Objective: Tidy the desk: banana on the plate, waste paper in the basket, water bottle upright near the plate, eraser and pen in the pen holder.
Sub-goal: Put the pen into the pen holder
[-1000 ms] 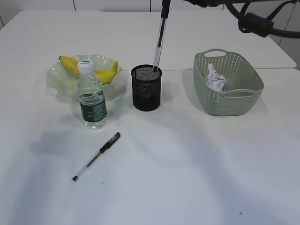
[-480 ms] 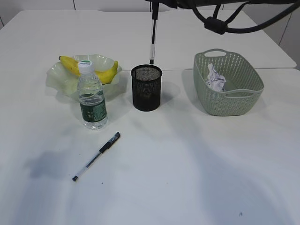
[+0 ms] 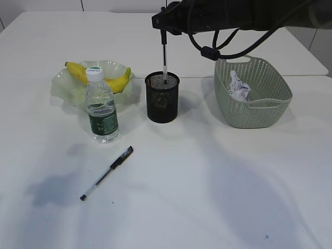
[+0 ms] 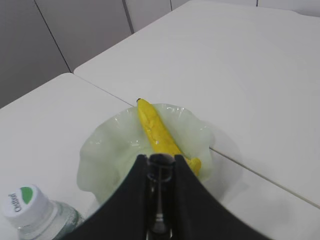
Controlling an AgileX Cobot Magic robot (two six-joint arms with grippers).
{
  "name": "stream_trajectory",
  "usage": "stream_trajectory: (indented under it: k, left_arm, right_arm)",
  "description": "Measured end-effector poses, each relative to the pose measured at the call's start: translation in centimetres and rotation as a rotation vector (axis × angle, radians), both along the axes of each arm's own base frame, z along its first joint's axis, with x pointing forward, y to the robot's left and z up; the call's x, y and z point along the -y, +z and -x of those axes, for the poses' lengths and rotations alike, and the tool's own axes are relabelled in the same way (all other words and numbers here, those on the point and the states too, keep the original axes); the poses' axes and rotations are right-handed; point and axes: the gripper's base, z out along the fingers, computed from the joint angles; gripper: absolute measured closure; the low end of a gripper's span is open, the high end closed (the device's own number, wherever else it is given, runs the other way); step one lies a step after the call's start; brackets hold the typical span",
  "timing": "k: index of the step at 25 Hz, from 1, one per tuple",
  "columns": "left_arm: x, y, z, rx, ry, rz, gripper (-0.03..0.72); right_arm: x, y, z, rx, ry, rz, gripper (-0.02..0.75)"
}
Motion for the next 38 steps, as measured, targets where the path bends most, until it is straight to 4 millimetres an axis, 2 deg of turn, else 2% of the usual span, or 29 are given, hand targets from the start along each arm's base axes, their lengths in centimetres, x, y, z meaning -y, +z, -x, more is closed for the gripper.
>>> stream_trajectory:
  k: [5, 16, 19, 23, 33, 38]
  left_arm:
    - [0.0, 0.0, 0.0, -0.003, -0.003, -0.001, 0.238]
    - [0.0, 0.0, 0.0, -0.003, -0.005, -0.003, 0.241]
    - [0.0, 0.0, 0.0, 0.004, -0.007, -0.008, 0.241]
    - [-0.1, 0.0, -0.1, 0.011, -0.008, -0.011, 0.246]
    - [-0.1, 0.1, -0.2, 0.029, -0.006, -0.01, 0.253]
    - [-0.1, 0.1, -0.3, 0.034, -0.005, -0.01, 0.253]
  right_arm:
    - [-0.3, -1.5, -1.7, 0.013, -0.016, 0.02, 0.678]
    - [-0.8, -2.9, -4.1, 0.062, -0.03, 0.034, 0.678]
    - [-0.7, -4.0, -4.7, 0.064, -0.046, 0.04, 0.678]
    - [-0.3, -5.7, -5.4, 0.058, -0.057, 0.054, 0.678]
    - [0.6, -8.4, -6.4, 0.046, -0.075, 0.029, 0.678]
    - [0.4, -9.1, -6.4, 0.046, -0.055, 0.039, 0.678]
